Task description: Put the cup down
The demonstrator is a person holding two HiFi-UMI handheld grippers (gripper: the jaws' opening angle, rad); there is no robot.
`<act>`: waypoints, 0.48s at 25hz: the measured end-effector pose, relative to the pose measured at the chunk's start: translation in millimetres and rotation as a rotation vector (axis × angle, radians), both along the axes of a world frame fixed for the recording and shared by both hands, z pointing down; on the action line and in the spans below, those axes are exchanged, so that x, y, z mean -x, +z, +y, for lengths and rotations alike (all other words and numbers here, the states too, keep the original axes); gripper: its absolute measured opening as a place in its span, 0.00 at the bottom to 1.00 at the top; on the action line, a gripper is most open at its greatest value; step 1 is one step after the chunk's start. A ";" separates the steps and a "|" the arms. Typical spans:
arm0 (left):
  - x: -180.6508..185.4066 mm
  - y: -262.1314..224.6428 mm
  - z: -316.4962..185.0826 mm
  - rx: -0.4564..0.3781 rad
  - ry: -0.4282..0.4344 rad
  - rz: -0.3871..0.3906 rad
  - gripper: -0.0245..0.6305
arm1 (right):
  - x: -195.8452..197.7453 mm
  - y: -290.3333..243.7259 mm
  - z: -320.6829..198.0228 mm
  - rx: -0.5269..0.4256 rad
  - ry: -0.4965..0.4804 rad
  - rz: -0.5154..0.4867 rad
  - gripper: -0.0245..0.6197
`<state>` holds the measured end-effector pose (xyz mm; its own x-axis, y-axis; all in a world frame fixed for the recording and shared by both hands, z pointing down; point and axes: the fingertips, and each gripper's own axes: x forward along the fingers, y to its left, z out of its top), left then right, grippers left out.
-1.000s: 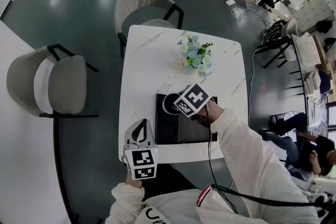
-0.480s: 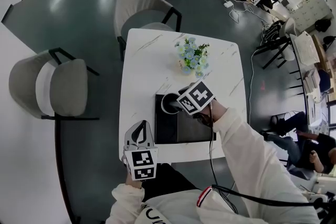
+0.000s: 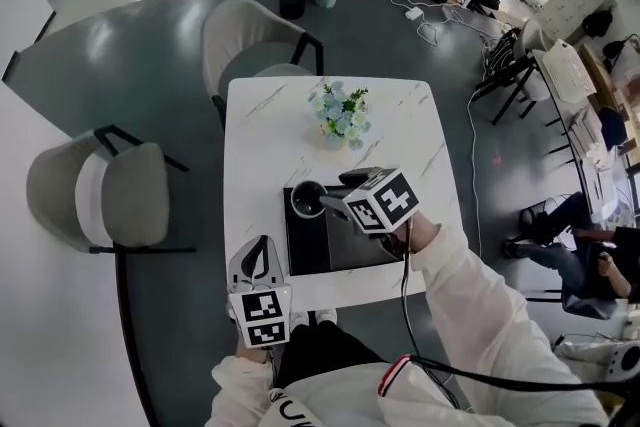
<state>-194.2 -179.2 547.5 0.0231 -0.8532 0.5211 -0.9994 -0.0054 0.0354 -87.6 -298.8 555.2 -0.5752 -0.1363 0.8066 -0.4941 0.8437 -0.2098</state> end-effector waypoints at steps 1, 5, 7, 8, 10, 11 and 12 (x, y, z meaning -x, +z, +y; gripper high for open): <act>-2.0 -3.3 0.7 -0.004 0.004 -0.006 0.05 | -4.9 -4.4 3.4 -0.006 0.007 -0.012 0.41; -16.2 -19.2 7.2 -0.020 0.021 -0.027 0.05 | -31.1 -26.9 13.7 -0.046 0.071 -0.068 0.40; -23.0 -25.8 11.7 -0.028 0.026 -0.033 0.05 | -43.8 -38.1 19.1 -0.059 0.112 -0.106 0.40; -25.9 -28.1 13.6 -0.031 0.029 -0.036 0.05 | -49.9 -42.8 22.1 -0.065 0.129 -0.123 0.40; -31.5 -31.9 16.2 -0.037 0.038 -0.044 0.05 | -61.6 -50.3 28.5 -0.077 0.155 -0.149 0.40; -34.1 -33.8 17.2 -0.040 0.043 -0.048 0.05 | -67.1 -53.7 31.6 -0.086 0.165 -0.160 0.40; -36.4 -36.2 18.2 -0.044 0.047 -0.052 0.05 | -72.4 -57.4 34.4 -0.097 0.177 -0.172 0.40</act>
